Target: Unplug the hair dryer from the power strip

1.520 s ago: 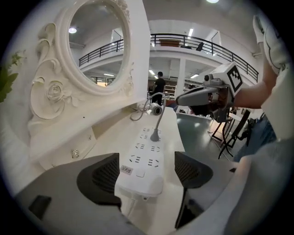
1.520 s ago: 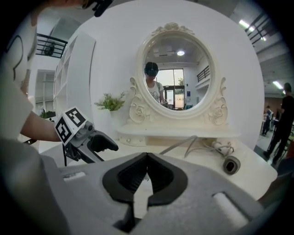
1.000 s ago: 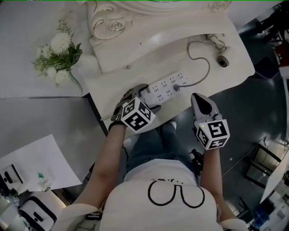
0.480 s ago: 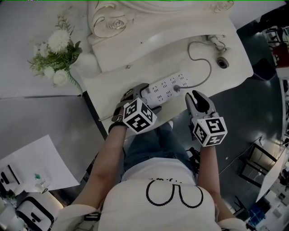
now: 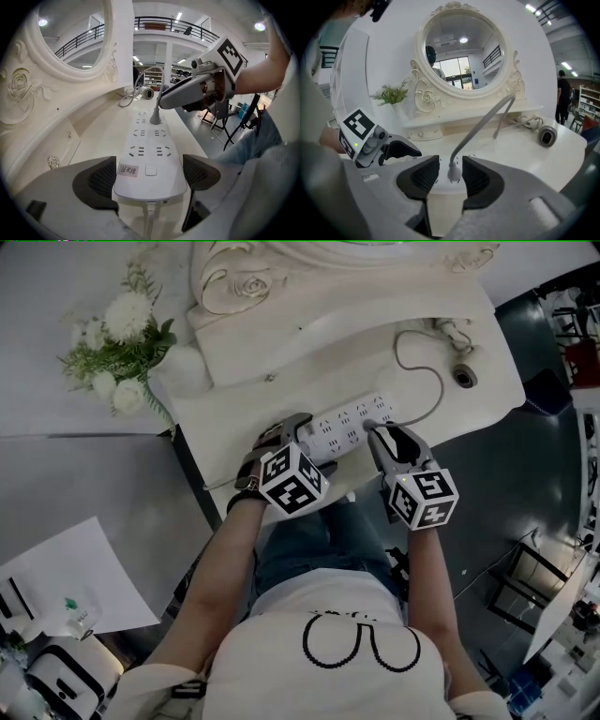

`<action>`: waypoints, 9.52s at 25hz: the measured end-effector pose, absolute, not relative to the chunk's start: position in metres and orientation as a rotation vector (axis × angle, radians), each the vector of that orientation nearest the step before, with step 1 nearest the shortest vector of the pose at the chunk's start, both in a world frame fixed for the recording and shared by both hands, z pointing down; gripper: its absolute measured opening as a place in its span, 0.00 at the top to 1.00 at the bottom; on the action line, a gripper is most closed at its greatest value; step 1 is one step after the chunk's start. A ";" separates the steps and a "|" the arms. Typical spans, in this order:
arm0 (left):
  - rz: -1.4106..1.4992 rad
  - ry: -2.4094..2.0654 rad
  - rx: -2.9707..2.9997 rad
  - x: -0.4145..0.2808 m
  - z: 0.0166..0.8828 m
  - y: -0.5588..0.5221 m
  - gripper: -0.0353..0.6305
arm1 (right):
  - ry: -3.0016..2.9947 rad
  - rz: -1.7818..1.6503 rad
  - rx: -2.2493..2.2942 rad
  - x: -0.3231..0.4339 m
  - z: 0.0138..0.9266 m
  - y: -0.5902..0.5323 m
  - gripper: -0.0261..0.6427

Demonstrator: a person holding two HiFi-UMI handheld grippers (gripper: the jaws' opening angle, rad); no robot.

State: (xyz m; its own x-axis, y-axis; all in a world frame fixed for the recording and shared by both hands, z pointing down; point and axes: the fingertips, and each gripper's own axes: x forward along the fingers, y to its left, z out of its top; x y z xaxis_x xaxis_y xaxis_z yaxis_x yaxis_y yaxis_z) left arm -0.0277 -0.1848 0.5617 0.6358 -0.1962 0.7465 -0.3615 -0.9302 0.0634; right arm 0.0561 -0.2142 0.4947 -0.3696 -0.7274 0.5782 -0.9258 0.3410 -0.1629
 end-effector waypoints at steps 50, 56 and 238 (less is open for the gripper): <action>1.375 -0.565 2.579 -0.010 0.579 -0.193 0.25 | -2.340 0.491 1.303 0.049 0.493 -0.229 0.93; 1.372 -0.573 2.563 -0.010 0.579 -0.193 0.25 | -2.379 0.680 1.381 0.057 0.492 -0.221 0.93; 0.023 -1.934 2.625 -0.031 0.244 -0.167 0.95 | -2.663 -0.145 1.532 0.168 0.234 -0.179 0.96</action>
State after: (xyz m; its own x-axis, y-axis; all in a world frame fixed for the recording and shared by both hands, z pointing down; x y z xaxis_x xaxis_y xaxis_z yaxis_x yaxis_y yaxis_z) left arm -0.0314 -0.1667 0.2443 0.2985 -0.9526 -0.0590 -0.9509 -0.2916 -0.1037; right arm 0.1679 -0.1795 0.2342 -0.5020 -0.8648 0.0101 -0.8585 0.4998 0.1146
